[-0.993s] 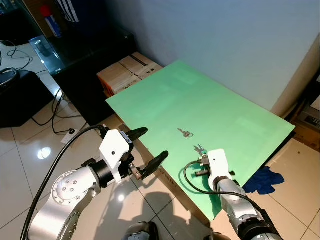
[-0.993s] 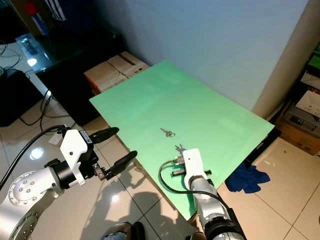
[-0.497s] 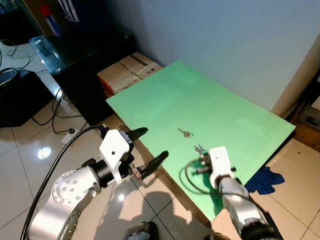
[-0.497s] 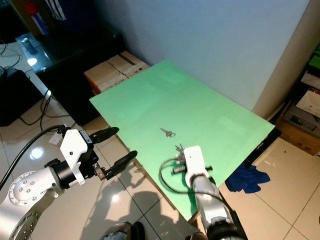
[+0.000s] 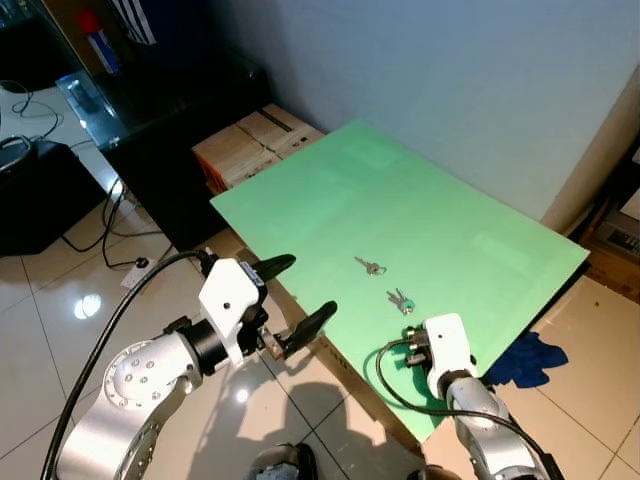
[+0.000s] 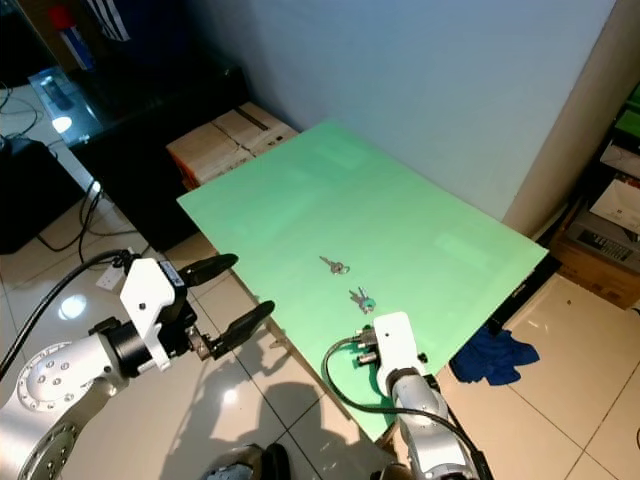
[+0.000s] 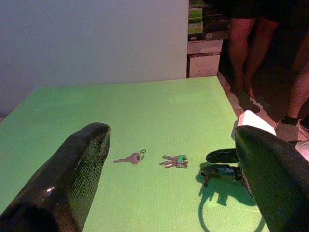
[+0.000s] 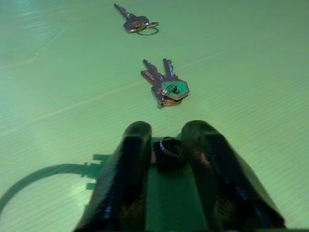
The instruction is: Hang keys on a hook
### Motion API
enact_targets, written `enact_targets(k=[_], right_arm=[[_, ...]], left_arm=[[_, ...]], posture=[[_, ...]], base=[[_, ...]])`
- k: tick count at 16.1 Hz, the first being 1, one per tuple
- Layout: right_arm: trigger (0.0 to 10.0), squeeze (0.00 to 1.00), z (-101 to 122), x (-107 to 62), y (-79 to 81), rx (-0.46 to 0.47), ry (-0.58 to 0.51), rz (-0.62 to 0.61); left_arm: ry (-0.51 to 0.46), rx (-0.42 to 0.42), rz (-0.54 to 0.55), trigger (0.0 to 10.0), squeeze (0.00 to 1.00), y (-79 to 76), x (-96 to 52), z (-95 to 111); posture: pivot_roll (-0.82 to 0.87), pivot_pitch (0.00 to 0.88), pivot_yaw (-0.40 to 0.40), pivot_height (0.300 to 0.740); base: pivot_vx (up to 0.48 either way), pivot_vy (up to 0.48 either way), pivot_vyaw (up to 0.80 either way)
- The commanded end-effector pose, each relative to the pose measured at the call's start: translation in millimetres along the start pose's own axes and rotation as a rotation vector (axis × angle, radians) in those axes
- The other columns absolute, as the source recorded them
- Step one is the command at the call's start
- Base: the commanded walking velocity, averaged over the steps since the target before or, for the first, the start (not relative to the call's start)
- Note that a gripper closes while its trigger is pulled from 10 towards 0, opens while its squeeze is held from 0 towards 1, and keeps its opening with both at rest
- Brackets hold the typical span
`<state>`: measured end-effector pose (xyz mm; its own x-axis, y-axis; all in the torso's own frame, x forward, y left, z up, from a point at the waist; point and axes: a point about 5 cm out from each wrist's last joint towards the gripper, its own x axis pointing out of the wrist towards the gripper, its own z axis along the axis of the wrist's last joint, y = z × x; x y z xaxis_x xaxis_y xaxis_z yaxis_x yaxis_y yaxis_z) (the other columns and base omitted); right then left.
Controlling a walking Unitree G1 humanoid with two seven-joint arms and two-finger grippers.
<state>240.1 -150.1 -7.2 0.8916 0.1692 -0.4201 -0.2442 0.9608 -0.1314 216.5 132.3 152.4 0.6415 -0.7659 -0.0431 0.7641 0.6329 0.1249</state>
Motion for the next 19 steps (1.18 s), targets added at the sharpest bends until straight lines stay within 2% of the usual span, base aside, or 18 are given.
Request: enact_targets(k=[1, 5, 6, 7, 12, 18, 19], right_arm=[[10.0, 1.00, -0.1, -0.6, 2.8, -0.015, 0.013, 0.031], [10.0, 1.00, -0.1, 4.3, -1.6, -0.049, 0.037, 0.047], [10.0, 0.07, 1.5, 7.7, -5.9, -0.064, 0.046, 0.042], [10.0, 0.00, 1.9, 9.1, -7.8, -0.067, 0.050, 0.040], [10.0, 0.00, -1.7, 13.5, -6.7, -0.090, 0.087, 0.074], [10.0, 0.00, -7.8, 10.8, -1.4, -0.085, 0.093, 0.072], [8.8, 0.00, -10.1, 10.1, -0.9, -0.086, 0.103, 0.073]], left_arm=[[0.000, 0.015, 0.008, 10.0, 0.00, 1.4, -2.3, 2.4], [0.001, 0.015, 0.009, 10.0, 0.00, 1.6, -3.1, 2.9], [0.002, 0.016, 0.007, 10.0, 0.00, 1.6, -3.3, 3.0], [0.003, 0.016, 0.007, 10.0, 0.00, 1.7, -3.5, 3.1], [0.006, 0.017, 0.006, 10.0, 0.00, 1.1, -4.4, 3.2], [0.006, 0.016, 0.003, 10.0, 0.00, 0.0, -5.3, 3.0], [0.007, 0.016, 0.001, 10.0, 0.00, -0.2, -5.2, 2.9]], posture=[[0.12, 0.116, 0.142, 0.740], [0.13, 0.120, 0.146, 0.740], [0.13, 0.121, 0.147, 0.740], [0.13, 0.121, 0.147, 0.740], [0.13, 0.121, 0.148, 0.740], [0.13, 0.117, 0.149, 0.740], [0.13, 0.117, 0.149, 0.740]], base=[[0.000, 0.000, 0.00], [0.000, 0.000, 0.00], [0.000, 0.000, 0.00], [0.000, 0.000, 0.00], [0.000, 0.000, 0.00], [0.000, 0.000, 0.00], [0.000, 0.000, 0.00]])
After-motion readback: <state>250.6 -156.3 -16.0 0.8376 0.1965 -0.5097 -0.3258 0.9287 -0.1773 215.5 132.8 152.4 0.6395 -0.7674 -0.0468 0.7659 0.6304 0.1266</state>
